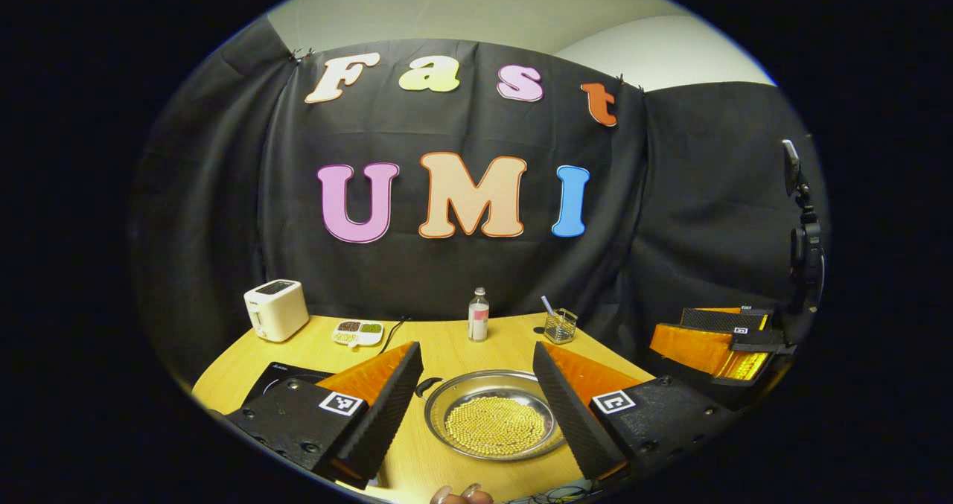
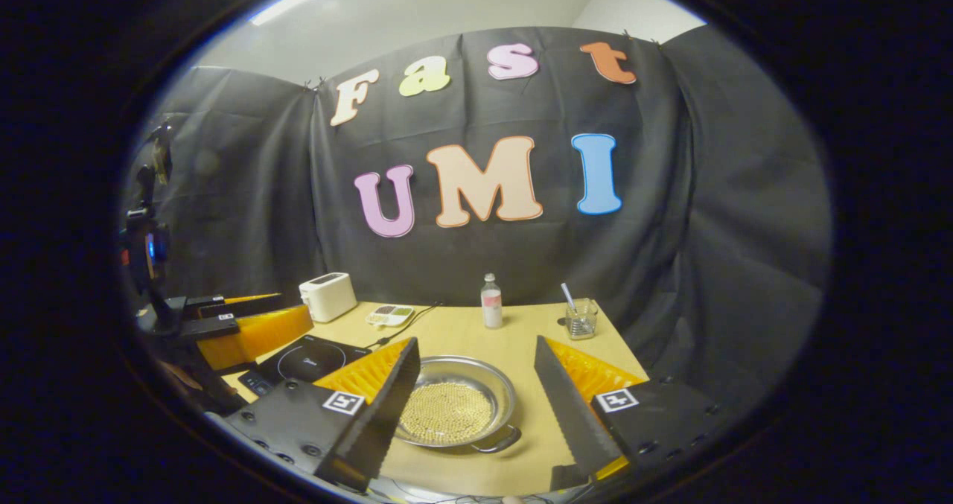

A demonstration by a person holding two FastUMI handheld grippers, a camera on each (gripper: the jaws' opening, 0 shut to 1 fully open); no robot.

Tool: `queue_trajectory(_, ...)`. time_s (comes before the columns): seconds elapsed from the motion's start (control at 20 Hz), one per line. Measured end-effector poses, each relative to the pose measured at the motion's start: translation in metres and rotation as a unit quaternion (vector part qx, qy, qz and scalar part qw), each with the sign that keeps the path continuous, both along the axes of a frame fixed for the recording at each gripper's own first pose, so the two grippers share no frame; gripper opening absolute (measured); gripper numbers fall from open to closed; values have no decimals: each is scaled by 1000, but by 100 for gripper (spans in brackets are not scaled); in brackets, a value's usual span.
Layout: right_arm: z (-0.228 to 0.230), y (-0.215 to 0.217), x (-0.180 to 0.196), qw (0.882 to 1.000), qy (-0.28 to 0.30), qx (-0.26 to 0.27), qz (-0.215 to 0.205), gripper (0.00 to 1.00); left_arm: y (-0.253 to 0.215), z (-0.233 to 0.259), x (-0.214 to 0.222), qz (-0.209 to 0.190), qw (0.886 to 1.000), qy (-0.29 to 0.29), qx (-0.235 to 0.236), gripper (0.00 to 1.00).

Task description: First push the handle of the pot to place it horizontally, then grasp the pot with both hands and set it on the induction cooktop.

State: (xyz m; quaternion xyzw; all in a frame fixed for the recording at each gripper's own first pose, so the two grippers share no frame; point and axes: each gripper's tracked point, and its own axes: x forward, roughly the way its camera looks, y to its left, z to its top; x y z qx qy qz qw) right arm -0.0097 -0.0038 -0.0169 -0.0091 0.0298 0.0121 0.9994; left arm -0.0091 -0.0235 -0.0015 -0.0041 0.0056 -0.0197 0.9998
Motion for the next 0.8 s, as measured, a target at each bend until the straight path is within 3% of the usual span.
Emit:
queue_trajectory(0.15,-5,2,1,1000,10,0,0,71,2,-4,0,0,1000,6,-2,96)
queue_trajectory(0.35,-12,1,0,1000,19,-1,-7,71,7,-9,0,2,1000,13,-7,96)
queue_trajectory(0.5,-12,-1,2,1000,20,-3,-13,34,7,-9,4,3,1000,16,-7,96)
queue_trajectory(0.8,-23,-2,3,999,42,-8,-8,35,6,-12,7,4,1000,21,-11,96)
